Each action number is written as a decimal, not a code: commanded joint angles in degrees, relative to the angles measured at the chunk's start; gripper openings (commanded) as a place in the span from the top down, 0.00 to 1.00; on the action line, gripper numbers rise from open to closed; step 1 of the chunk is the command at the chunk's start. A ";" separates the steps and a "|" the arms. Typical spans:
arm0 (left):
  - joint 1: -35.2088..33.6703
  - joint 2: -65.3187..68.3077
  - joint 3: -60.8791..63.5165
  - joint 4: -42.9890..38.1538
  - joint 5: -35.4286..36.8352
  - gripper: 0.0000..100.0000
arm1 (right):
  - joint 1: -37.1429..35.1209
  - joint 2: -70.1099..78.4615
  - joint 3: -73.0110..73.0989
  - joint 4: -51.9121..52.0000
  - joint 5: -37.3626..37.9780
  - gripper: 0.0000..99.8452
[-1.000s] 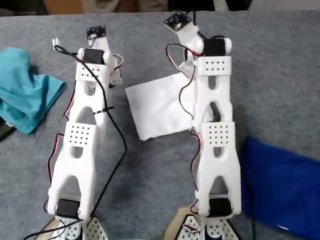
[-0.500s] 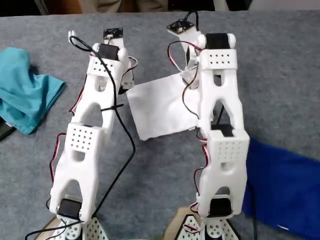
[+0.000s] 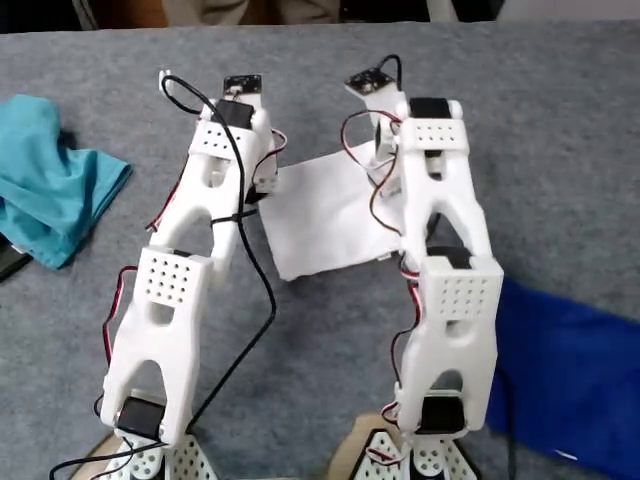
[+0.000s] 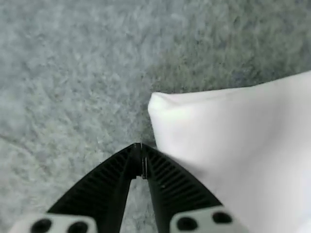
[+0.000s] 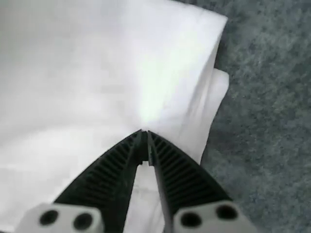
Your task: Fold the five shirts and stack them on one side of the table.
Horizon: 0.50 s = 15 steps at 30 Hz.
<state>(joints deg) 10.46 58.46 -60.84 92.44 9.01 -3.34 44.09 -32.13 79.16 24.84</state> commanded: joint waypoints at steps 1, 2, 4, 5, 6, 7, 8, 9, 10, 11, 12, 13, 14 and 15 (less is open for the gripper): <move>0.44 0.13 -0.09 -2.02 0.00 0.98 | 3.03 2.68 -5.41 -0.53 -0.09 0.99; 0.26 0.57 0.00 -2.55 0.00 0.98 | 3.30 3.65 -6.73 0.00 -0.09 0.99; 0.00 1.19 -0.44 -2.73 0.00 0.98 | 3.30 5.49 -9.54 1.76 -0.09 0.99; -0.09 1.27 -0.53 -2.73 0.00 0.98 | 3.12 6.02 -11.03 2.90 -0.09 0.99; -0.09 1.10 -0.53 -2.73 0.00 0.98 | 2.95 6.37 -12.70 4.31 -0.09 0.99; -0.09 0.84 -0.53 -2.64 0.00 0.98 | 2.86 6.37 -14.90 5.98 -0.09 0.99; -0.09 0.40 -0.53 -2.64 0.00 0.98 | 2.86 6.37 -17.36 8.00 -0.09 0.99; -0.09 -0.22 -0.53 -2.55 0.00 0.98 | 2.77 6.37 -20.26 10.29 -0.09 0.99; -0.09 -1.10 -0.53 -2.37 0.00 0.98 | 2.51 6.37 -23.69 12.66 -0.09 0.99; -0.09 -2.07 -0.62 -1.85 0.00 0.98 | 2.24 6.46 -27.03 15.38 -0.09 0.99; -0.09 -3.12 -0.88 -1.41 -0.09 0.98 | 1.98 6.46 -30.55 18.02 -0.09 0.99; -0.09 -3.56 -1.32 -0.88 -0.09 0.98 | 1.45 6.46 -34.15 20.66 -0.09 0.99; 0.00 -4.09 -1.58 -0.53 -0.09 0.98 | 1.01 6.46 -37.32 22.95 -0.09 0.99; 0.00 -4.18 -1.67 -0.53 -0.09 0.98 | 0.84 6.46 -39.08 23.47 -0.35 0.99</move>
<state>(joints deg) 10.46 58.90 -60.57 91.30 9.01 -1.58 50.77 -62.02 98.33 24.84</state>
